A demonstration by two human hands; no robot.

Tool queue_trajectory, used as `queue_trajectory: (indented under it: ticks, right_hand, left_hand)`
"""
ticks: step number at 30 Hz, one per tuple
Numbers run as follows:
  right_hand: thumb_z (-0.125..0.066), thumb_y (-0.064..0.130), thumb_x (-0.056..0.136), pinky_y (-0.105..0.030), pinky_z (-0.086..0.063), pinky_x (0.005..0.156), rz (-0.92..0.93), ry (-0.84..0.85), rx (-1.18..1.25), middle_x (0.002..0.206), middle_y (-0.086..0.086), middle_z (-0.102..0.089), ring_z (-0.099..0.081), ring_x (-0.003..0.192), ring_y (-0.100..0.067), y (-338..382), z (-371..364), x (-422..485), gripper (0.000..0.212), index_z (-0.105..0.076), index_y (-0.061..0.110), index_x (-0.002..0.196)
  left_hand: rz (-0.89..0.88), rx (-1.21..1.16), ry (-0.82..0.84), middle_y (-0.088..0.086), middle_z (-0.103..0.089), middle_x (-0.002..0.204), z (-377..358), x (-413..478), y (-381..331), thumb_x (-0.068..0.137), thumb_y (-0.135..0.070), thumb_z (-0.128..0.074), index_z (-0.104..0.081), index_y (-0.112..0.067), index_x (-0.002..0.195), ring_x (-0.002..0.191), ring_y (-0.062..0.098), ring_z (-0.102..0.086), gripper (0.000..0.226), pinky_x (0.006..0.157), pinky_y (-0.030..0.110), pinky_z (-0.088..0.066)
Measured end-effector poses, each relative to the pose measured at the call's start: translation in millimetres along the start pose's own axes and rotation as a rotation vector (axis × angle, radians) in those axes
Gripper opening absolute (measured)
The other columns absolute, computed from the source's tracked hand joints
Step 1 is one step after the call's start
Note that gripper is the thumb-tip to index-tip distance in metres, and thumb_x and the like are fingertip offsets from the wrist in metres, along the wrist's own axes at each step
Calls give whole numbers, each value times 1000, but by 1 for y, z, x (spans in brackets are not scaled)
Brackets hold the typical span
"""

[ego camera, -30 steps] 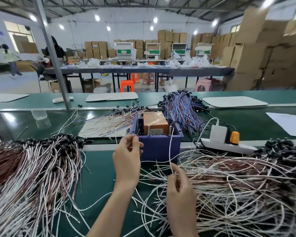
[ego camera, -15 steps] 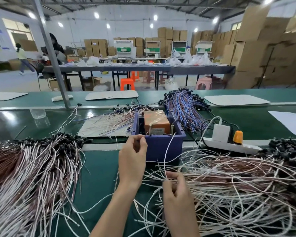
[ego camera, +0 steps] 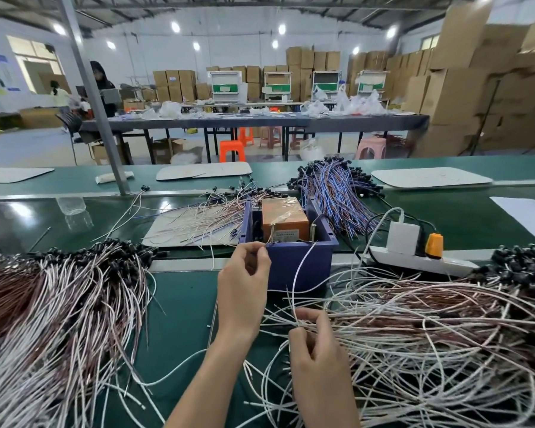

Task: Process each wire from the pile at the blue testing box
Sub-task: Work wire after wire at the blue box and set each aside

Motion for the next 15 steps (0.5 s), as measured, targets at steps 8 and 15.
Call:
queue_trajectory:
  ticks: [8, 15]
  right_hand:
    - [-47, 21, 100, -18, -39, 52, 29, 16, -7, 52, 17, -54, -46, 46, -3, 2, 1, -1, 19, -50, 40, 99]
    - [-47, 21, 101, -16, -40, 52, 35, 19, -6, 52, 19, -55, -48, 47, -1, 3, 1, 0, 19, -50, 40, 99]
  left_hand:
    - [-23, 34, 25, -18, -69, 83, -1, 0, 3, 100, -35, -56, -62, -39, 97, 75, 7, -66, 8, 71, 36, -59]
    - [-30, 63, 29, -23, -68, 86, -1, 0, 4, 100, -37, -56, -60, -43, 96, 78, 4, -67, 9, 72, 34, -59]
Point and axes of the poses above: each hand's wrist, its own x-axis towards the middle knuckle, its own z-axis out of the back of the hand, y = z × x, the point moved 2 cm from there along x, towards the middle knuckle
